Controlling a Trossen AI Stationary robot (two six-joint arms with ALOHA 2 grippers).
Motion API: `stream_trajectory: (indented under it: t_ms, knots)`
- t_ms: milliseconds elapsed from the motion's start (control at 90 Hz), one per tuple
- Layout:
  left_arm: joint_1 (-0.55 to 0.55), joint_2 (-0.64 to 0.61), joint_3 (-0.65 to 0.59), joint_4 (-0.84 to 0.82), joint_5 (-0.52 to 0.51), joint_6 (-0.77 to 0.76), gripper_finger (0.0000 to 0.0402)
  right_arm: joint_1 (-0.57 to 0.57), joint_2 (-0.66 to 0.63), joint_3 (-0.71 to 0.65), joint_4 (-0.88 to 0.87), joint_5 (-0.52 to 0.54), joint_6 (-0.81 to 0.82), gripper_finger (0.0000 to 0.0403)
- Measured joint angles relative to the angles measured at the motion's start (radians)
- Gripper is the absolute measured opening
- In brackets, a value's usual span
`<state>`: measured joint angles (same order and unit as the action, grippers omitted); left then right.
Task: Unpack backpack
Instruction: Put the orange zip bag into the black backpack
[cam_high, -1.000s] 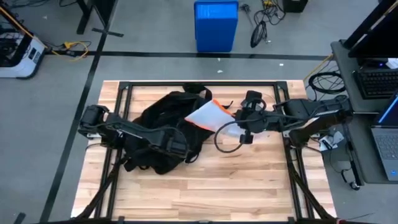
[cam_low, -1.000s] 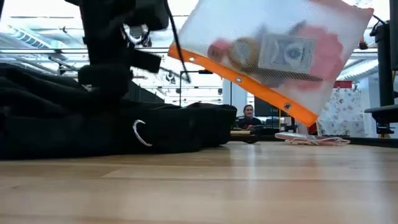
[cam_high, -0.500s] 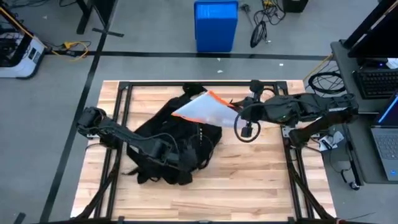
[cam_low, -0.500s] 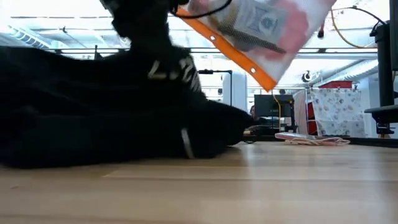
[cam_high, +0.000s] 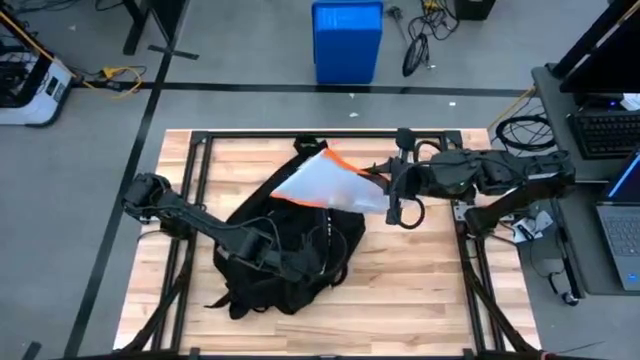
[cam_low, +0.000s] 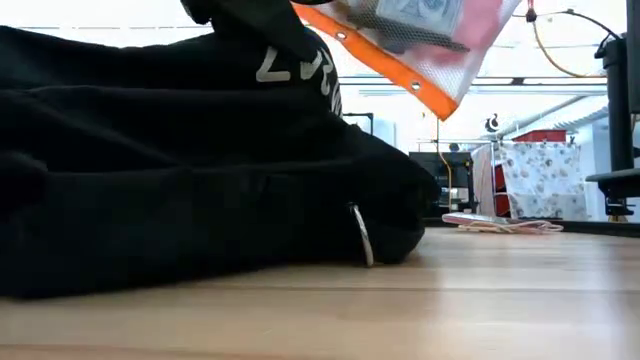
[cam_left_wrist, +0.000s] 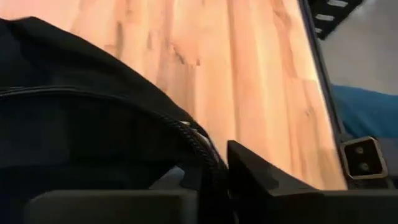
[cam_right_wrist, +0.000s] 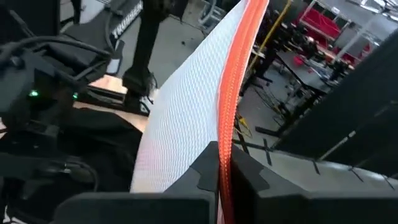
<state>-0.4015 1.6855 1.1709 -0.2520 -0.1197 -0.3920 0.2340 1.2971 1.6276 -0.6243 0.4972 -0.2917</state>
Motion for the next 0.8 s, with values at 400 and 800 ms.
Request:
stream_trajectory:
  t_ms: [400, 800]
  knots:
    - [-0.007, -0.098, 0.033, -0.085, 0.017, 0.006, 0.0237, -0.074, 0.062, 0.000, 0.114, -0.114, -0.122, 0.0000]
    - [-0.134, -0.368, 0.034, -0.349, -0.048, -0.072, 0.0235, -0.182, 0.047, 0.000, 0.277, -0.178, -0.234, 0.0000]
